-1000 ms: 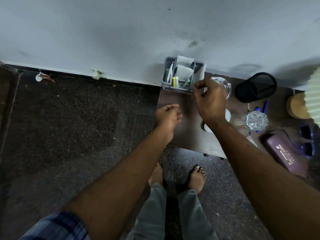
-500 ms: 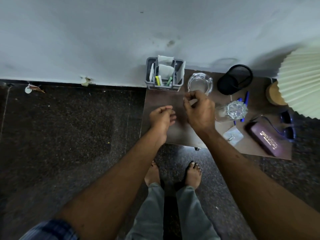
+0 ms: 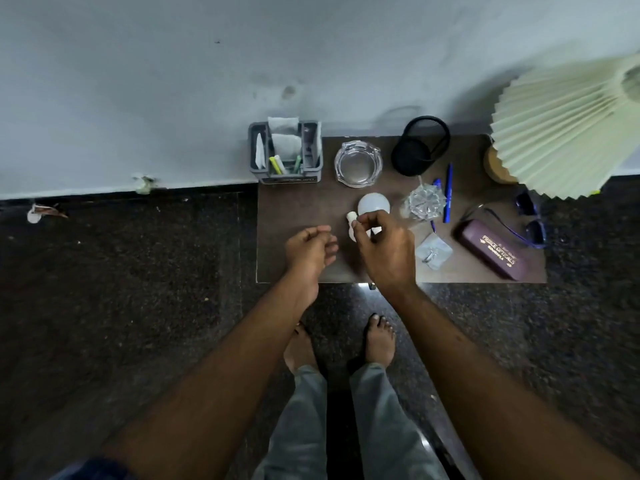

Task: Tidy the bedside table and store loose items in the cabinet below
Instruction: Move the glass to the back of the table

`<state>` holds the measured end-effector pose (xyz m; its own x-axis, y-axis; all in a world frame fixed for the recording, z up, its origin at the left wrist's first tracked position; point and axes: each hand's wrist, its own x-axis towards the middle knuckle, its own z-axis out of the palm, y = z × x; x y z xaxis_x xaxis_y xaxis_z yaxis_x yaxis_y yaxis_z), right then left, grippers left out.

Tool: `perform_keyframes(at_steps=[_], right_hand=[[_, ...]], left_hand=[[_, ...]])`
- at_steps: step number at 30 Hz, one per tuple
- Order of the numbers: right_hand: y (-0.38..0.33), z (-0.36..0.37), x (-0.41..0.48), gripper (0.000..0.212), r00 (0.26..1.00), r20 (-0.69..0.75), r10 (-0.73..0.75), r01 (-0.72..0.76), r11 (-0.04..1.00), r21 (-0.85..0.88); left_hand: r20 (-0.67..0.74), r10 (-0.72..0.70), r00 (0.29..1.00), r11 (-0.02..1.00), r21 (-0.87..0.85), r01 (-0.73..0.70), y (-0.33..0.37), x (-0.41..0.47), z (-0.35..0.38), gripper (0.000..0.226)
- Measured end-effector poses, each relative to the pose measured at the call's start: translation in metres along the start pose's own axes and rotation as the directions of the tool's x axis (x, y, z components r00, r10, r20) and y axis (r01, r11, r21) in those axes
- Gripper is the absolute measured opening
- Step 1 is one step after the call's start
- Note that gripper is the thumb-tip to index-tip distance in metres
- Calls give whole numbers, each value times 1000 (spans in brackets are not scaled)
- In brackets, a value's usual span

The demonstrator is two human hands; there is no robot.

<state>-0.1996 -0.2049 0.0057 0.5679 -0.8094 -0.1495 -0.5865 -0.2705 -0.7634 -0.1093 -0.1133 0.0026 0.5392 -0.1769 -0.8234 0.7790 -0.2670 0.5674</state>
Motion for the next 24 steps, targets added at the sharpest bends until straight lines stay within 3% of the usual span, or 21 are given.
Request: perform_keyframes(at_steps=[12,24], right_hand=[[54,-49,-30,7,985,-35,168,-165,984,65],[80,-88,-22,6,947,-117,299,-278,946,165]], left_hand=[[64,-92,994,991,107,84,-47,-28,32,15],[161,-20,987,974,226,-17,-39,-27,75,17]])
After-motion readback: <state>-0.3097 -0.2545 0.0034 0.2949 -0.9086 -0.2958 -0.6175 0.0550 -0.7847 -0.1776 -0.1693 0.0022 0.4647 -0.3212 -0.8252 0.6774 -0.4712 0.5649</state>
